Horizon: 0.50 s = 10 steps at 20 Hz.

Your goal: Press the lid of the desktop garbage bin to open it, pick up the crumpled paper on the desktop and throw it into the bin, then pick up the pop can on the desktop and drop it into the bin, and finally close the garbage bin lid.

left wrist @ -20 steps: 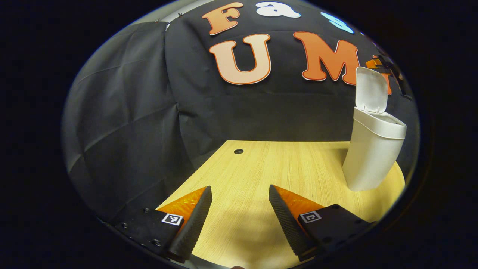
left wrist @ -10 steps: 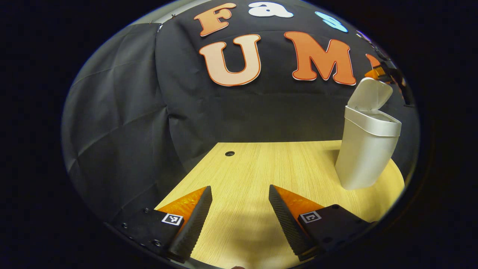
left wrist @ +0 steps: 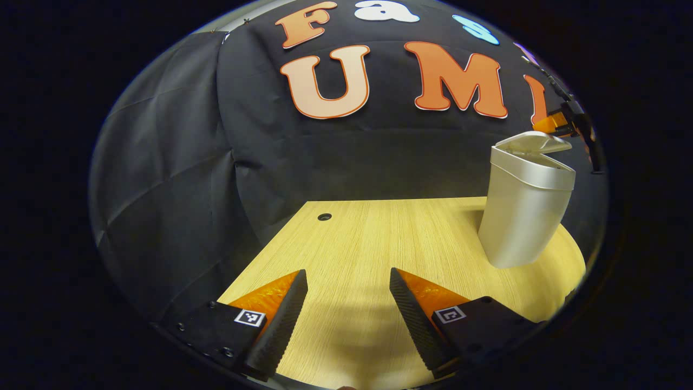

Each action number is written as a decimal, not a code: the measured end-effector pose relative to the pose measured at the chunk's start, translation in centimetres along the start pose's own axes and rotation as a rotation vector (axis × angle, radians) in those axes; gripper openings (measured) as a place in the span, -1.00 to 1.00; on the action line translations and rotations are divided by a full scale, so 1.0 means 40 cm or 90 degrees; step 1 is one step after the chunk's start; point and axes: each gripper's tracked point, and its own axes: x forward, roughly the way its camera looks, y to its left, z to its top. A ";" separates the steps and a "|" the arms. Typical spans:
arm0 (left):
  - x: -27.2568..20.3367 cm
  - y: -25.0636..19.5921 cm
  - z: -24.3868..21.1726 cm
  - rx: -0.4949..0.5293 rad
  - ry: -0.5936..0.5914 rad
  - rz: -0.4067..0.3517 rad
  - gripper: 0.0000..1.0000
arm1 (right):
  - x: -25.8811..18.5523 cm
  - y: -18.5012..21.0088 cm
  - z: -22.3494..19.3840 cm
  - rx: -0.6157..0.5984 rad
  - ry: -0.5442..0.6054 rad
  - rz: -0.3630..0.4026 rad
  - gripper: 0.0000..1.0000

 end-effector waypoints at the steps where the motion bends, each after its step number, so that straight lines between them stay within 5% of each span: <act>1: 0.000 -0.004 -0.001 0.002 0.001 -0.002 0.96 | -0.005 0.002 -0.022 -0.006 0.011 0.000 0.59; 10: 0.004 -0.008 -0.009 0.017 0.009 -0.016 0.96 | -0.038 0.012 -0.107 0.009 0.038 0.005 0.15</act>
